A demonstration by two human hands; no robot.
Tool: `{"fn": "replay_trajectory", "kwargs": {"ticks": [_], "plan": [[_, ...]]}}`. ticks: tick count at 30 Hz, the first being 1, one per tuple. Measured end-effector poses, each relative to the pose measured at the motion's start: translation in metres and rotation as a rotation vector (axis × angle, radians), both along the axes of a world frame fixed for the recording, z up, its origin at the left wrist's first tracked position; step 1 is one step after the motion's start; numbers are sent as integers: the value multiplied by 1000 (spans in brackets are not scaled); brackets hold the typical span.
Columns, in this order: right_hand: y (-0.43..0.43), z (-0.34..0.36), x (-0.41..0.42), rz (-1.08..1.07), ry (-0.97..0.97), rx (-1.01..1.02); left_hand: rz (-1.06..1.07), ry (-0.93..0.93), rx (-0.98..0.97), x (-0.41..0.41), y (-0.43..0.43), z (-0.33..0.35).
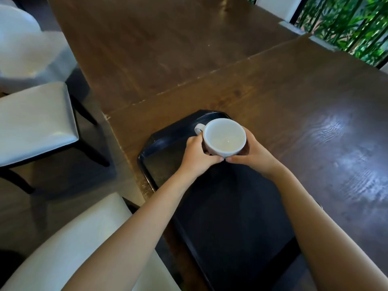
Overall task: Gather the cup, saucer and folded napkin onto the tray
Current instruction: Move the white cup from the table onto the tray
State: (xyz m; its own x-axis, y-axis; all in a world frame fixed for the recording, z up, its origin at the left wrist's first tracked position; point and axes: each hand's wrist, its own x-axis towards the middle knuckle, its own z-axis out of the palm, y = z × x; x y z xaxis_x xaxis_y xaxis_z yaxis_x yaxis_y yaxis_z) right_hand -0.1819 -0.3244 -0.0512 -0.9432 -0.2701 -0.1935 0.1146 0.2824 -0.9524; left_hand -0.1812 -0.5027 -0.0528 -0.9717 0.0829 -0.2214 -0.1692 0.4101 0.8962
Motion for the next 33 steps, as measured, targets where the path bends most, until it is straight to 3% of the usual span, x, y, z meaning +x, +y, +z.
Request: {"fn": "replay_trajectory", "kwargs": {"ticks": [33], "plan": [[34,-16,-8,21,-34,-5,50,44,80,-4,40,-31]]}}
